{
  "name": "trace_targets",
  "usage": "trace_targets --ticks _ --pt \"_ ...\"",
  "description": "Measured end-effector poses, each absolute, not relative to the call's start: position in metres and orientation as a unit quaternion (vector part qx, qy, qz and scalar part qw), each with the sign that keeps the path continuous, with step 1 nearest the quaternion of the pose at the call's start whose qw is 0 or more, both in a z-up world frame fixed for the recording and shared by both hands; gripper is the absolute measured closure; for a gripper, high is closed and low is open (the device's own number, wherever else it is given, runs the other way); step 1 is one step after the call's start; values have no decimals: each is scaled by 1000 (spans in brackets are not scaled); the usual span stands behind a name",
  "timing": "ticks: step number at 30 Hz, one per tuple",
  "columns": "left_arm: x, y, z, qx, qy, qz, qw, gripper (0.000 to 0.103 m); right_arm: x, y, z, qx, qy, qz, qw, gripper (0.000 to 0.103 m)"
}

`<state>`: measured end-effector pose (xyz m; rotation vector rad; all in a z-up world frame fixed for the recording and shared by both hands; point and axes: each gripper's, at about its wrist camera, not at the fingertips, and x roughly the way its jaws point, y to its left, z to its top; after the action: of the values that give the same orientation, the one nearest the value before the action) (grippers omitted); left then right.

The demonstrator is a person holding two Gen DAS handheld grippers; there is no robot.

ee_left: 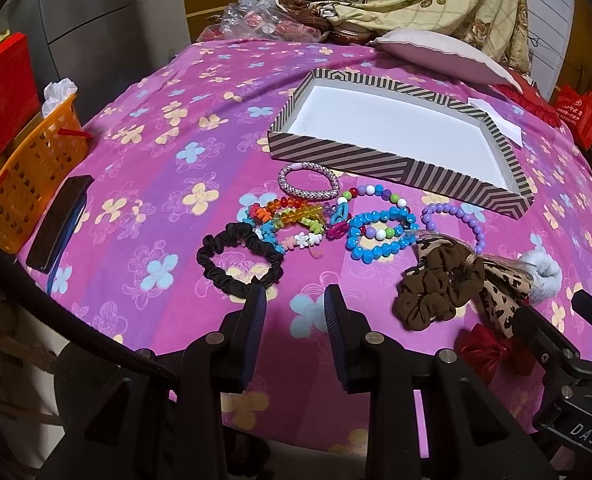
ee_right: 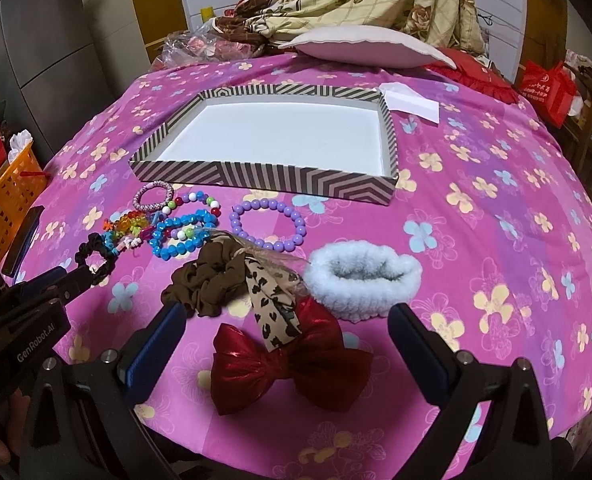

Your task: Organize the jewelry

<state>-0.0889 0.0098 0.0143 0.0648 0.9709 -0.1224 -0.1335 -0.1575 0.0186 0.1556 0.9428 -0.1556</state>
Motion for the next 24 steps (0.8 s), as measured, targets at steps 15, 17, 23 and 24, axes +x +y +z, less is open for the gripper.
trace_targets --ticks 15,17,23,24 --pt "-88 9 15 33 465 -57 883 54 -132 -160 22 73 449 -71 888 1" --pt "-87 10 15 32 465 -57 883 54 -133 -162 24 77 447 -66 889 1" --pt "-85 19 22 22 465 -59 883 54 -134 -165 29 85 445 -49 890 1" --pt "-84 23 24 18 464 -59 884 54 -134 -167 30 83 444 -49 891 1"
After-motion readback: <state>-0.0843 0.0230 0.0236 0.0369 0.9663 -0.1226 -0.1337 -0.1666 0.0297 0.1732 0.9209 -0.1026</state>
